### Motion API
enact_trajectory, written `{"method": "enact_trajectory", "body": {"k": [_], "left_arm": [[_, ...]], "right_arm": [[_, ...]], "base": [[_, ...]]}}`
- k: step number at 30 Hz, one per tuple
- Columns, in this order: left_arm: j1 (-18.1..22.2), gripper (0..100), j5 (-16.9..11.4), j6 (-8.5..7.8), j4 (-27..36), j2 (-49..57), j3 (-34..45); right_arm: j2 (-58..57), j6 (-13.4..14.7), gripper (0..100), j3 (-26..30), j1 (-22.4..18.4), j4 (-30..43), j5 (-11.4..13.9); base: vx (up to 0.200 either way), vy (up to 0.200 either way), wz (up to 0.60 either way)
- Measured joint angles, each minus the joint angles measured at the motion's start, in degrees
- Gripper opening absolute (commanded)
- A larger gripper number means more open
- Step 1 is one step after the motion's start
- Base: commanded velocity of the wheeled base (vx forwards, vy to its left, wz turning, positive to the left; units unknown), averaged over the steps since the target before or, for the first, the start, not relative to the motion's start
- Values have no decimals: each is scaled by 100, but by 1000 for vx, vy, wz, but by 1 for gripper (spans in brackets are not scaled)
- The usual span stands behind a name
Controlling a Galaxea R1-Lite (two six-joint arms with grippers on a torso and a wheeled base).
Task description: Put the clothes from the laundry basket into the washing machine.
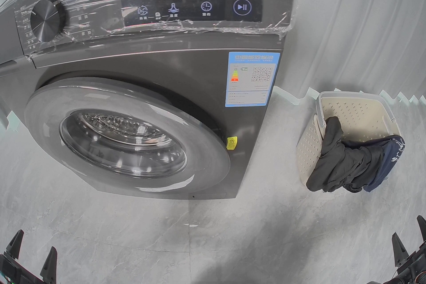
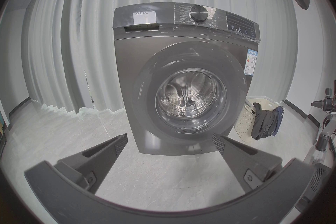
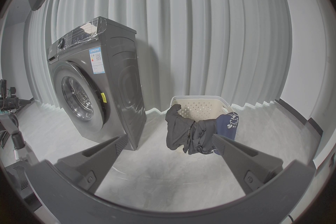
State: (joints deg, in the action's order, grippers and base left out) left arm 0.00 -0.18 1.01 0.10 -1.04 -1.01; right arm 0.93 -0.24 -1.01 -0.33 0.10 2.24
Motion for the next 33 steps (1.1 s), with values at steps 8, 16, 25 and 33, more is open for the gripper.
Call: {"method": "enact_trajectory", "body": {"k": [8, 16, 25, 33], "left_arm": [[0, 100, 2, 2, -5, 0, 0], [0, 100, 0, 7, -10, 0, 0], [0, 100, 0, -1, -5, 0, 0], [0, 100, 0, -6, 0, 0, 0]], "right_arm": [[0, 0, 100, 0, -5, 1, 0], [0, 2, 100, 0, -2, 0, 2], [0, -2, 100, 0, 0, -2, 0], [0, -2, 100, 0, 0, 0, 0]], "base": [[0, 175, 0], [0, 0, 0], [0, 0, 0], [0, 200, 0]]}}
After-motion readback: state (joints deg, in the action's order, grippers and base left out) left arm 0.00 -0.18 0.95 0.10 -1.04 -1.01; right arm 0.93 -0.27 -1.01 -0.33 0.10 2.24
